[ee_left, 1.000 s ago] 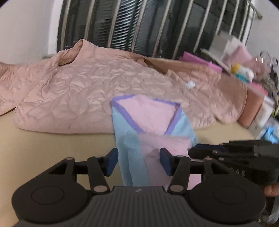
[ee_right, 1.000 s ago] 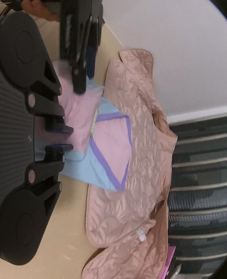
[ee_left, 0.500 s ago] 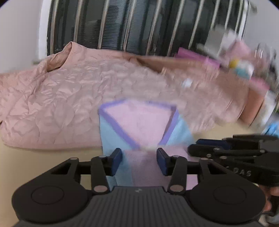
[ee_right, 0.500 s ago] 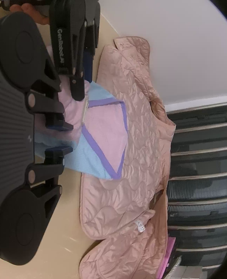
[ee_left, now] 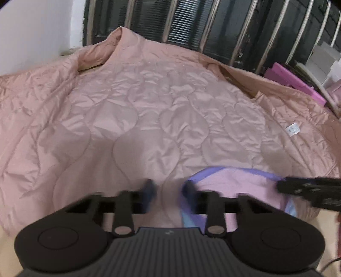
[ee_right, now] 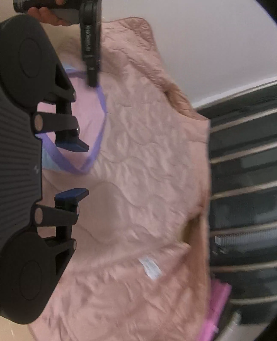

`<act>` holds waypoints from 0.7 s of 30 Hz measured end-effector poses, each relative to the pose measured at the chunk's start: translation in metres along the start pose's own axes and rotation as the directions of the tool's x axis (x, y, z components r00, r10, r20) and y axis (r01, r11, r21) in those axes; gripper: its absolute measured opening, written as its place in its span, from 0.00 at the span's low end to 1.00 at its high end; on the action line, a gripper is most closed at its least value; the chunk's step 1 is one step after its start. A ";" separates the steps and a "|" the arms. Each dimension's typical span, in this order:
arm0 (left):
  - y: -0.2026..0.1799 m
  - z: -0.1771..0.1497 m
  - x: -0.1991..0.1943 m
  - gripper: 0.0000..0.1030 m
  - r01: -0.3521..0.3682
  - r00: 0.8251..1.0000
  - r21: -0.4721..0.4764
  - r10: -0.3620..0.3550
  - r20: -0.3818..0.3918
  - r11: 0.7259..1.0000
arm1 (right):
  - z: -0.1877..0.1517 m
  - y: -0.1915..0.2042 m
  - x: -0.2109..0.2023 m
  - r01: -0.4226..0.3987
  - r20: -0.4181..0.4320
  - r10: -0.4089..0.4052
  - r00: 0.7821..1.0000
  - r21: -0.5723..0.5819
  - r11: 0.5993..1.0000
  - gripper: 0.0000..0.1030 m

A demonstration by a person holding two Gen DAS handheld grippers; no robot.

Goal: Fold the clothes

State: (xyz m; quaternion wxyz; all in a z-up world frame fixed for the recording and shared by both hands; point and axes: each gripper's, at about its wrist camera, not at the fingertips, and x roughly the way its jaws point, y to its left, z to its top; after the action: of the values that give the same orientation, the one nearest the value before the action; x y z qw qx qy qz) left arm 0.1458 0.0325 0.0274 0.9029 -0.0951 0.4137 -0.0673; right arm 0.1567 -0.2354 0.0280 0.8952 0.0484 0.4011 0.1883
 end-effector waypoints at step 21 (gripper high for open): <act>-0.005 -0.178 -0.155 0.07 0.068 0.984 0.116 -0.086 0.157 0.991 | -0.164 0.063 -0.133 -0.142 0.015 0.151 0.988 -0.260 0.955 0.04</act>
State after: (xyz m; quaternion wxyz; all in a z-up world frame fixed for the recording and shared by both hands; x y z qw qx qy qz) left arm -0.0901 0.0383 0.0284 0.9341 -0.0665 0.3306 -0.1170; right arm -0.0636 -0.2379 0.0257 0.8843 -0.0359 0.3527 0.3040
